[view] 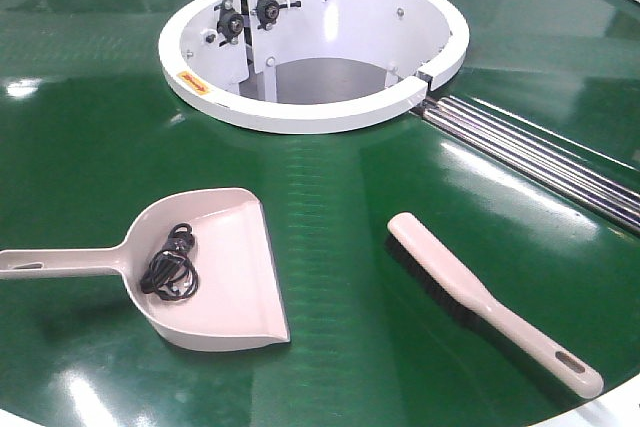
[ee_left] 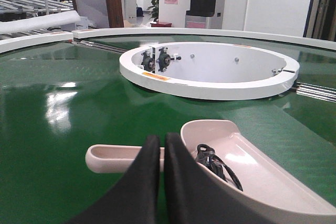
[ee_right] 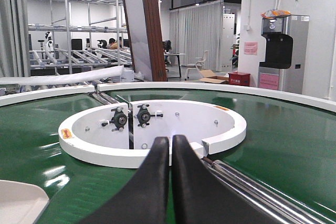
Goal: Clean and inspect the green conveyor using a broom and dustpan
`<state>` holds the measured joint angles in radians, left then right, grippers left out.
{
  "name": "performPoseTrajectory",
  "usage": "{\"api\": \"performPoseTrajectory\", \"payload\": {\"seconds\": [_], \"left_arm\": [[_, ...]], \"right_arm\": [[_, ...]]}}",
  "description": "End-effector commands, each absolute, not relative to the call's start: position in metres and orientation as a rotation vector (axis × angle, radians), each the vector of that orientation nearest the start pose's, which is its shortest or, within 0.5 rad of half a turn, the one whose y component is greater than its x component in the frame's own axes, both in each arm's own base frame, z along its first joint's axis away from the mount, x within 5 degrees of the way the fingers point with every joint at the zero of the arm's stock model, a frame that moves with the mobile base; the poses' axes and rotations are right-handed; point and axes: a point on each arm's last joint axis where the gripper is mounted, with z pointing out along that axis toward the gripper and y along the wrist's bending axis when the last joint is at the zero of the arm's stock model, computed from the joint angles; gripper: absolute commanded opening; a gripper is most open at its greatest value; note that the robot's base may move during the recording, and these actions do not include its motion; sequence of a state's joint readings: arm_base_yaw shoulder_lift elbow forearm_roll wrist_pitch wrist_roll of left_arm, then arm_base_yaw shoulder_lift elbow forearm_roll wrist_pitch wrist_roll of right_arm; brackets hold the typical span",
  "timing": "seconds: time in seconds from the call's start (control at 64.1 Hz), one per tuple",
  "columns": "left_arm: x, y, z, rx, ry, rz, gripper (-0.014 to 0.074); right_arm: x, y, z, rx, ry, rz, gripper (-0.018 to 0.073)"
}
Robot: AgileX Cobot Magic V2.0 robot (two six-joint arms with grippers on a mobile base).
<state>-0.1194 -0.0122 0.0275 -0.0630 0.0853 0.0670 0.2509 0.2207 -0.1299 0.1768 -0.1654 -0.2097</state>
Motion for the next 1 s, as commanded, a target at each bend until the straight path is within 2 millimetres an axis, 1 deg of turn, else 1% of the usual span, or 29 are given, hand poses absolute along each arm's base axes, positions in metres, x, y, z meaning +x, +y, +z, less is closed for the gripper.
{"api": "performPoseTrajectory", "payload": {"seconds": [0.0, 0.031, 0.109, 0.187, 0.343, 0.468, 0.546, 0.608, 0.718, 0.749, 0.795, 0.983], "left_arm": [[0.055, -0.007, 0.2, 0.085, 1.511, -0.109, -0.0006], [0.055, -0.007, 0.2, 0.085, 1.511, -0.109, -0.0006], [0.055, -0.007, 0.2, 0.085, 1.511, -0.109, -0.0006], [0.055, -0.007, 0.2, 0.085, 1.511, -0.109, -0.0006], [0.055, -0.007, 0.2, 0.085, 1.511, -0.109, -0.0006], [0.055, -0.007, 0.2, 0.085, 1.511, -0.109, -0.0006], [0.055, -0.007, 0.2, 0.085, 1.511, -0.109, -0.0006], [0.055, -0.007, 0.2, 0.085, 1.511, -0.109, -0.0006], [0.055, -0.007, 0.2, 0.085, 1.511, -0.109, -0.0006], [0.055, -0.007, 0.2, 0.085, 1.511, -0.109, -0.0006], [0.055, -0.007, 0.2, 0.085, 1.512, -0.109, -0.0006], [0.055, -0.007, 0.2, 0.085, 1.512, -0.109, -0.0006]], "right_arm": [[0.071, 0.014, 0.273, -0.161, 1.311, 0.138, -0.0008], [0.071, 0.014, 0.273, -0.172, 1.311, 0.12, -0.0008], [0.071, 0.013, 0.272, -0.234, 1.308, 0.011, -0.0008], [0.072, 0.011, 0.27, -0.227, 1.327, -0.042, -0.0008], [0.072, 0.005, 0.265, -0.127, 1.397, -0.042, -0.0008], [0.061, 0.001, 0.257, -0.091, 1.456, -0.062, -0.0008], [0.055, 0.001, 0.252, -0.096, 1.459, -0.068, -0.0008], [0.054, 0.001, 0.241, -0.09, 1.439, -0.062, -0.0008], [0.055, 0.001, 0.21, -0.057, 1.406, -0.028, -0.0008], [0.055, 0.001, 0.208, -0.049, 1.448, -0.016, -0.0008], [0.056, 0.001, 0.207, -0.05, 1.463, -0.016, -0.0008], [0.055, 0.001, 0.207, -0.043, 1.459, -0.008, -0.0008]]}}
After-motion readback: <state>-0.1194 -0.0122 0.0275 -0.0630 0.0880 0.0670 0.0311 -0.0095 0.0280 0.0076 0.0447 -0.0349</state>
